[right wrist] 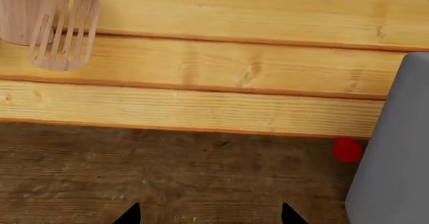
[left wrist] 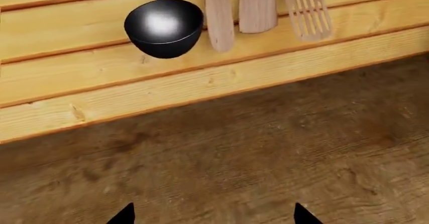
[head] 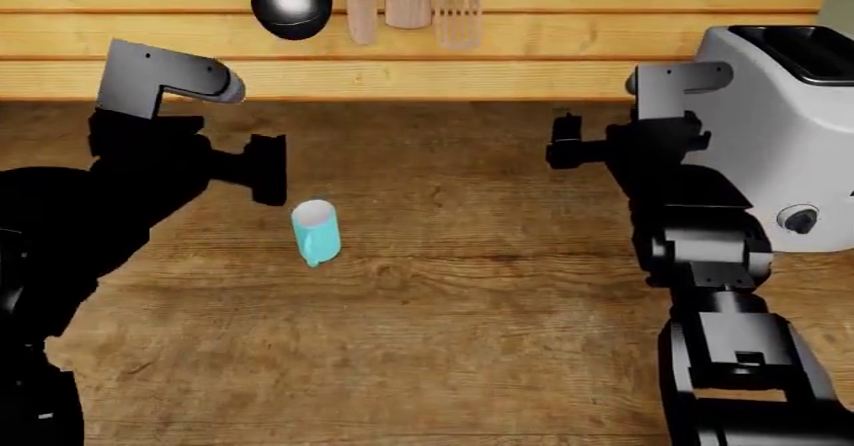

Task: A wet mug is on the counter and needs to be dried. Pick it up and place it upside down in the open cabinet.

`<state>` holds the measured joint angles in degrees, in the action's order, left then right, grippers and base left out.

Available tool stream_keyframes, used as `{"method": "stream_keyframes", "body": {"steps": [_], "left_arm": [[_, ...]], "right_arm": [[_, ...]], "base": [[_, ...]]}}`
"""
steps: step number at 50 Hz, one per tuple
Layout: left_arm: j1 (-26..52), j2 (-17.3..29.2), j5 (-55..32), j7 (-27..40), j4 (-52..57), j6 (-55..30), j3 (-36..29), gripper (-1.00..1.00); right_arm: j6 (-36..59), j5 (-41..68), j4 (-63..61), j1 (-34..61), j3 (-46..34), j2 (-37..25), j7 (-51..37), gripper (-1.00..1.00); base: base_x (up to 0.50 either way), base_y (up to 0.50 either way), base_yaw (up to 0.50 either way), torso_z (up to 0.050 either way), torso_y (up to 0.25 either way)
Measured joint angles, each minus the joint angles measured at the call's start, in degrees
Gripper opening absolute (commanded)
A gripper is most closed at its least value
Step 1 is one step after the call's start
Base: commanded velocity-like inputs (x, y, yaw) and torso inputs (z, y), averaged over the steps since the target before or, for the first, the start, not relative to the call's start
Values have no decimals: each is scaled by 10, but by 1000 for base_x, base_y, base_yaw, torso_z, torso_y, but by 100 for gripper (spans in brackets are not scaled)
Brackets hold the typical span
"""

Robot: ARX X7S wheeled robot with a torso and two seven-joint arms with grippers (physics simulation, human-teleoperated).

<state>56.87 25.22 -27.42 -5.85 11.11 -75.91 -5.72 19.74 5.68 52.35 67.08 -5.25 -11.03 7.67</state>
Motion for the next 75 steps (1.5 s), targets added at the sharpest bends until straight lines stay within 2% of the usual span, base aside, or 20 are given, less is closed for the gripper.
{"method": "stream_keyframes", "body": {"steps": [5, 9, 21, 43, 66, 67, 75], "left_arm": [[-17, 41, -116, 50, 54, -53, -4, 100], [-29, 61, -176, 81, 77, -76, -13, 100], [-50, 76, -260, 136, 89, -95, -44, 100], [-80, 22, -247, 188, 15, -40, -101, 100], [-73, -26, -162, 167, -123, 95, -168, 100], [-73, -28, -159, 165, -128, 102, -170, -100], [-78, -36, -143, 169, -146, 143, -183, -100]], "right_arm": [[-10, 0, 12, 1, -1, 1, -1, 100], [-14, 1, 16, 1, -1, 1, -1, 100], [-22, 3, 24, 1, -4, 3, -2, 100], [-19, 11, 12, -6, -6, 1, -2, 100], [-15, 20, -3, -13, -6, 0, 1, 100], [-15, 21, -4, -14, -5, 0, 1, 100], [-10, 26, -16, -17, -2, -1, -1, 100]], "base": [[0, 0, 0, 0, 0], [0, 0, 0, 0, 0], [0, 0, 0, 0, 0], [0, 0, 0, 0, 0], [0, 0, 0, 0, 0], [0, 0, 0, 0, 0], [0, 0, 0, 0, 0]]}}
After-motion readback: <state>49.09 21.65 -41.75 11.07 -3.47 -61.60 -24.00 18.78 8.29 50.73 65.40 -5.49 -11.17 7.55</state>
